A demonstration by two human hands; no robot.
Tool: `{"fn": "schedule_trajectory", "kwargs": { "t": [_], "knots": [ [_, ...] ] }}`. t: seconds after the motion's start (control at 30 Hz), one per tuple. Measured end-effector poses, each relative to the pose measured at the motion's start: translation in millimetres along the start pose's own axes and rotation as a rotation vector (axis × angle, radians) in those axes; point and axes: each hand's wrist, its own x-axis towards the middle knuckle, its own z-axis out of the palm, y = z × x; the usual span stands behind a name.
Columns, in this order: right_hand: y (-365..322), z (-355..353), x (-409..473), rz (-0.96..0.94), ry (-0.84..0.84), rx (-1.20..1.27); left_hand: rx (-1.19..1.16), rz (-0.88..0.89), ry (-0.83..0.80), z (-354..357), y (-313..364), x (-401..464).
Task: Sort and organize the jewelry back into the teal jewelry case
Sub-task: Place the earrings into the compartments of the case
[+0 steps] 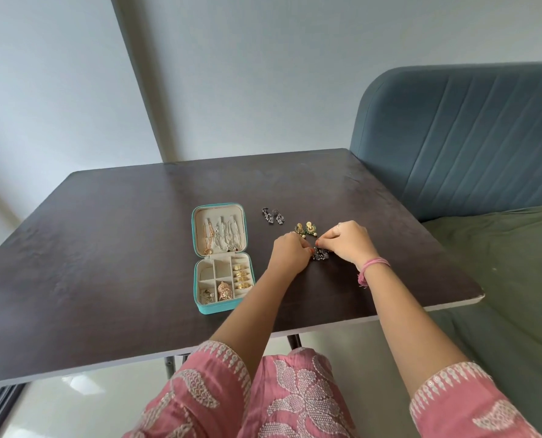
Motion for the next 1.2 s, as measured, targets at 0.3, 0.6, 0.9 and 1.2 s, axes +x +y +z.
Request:
{"fn": "schedule_trajectory", "kwargs": {
  "t": [0.3,0.6,0.9,1.2],
  "knots": [
    [17,2,-8,0.023,0.058,0.34,-0.187,-0.018,-0.053,-3,2,-10],
    [-4,-7,-38,-0.129,0.14,0.557,-0.212,0.113,0.082,-32,-4,-27],
    [-50,-23,-54,-0.262,0.106,0.651,-0.281,0.222,0.105,-88,-10,-52],
    [-84,-8,-55,-0.332,0.034,0.646,-0.193,0.256,0.174,-145,-37,-77]
  ]
}}
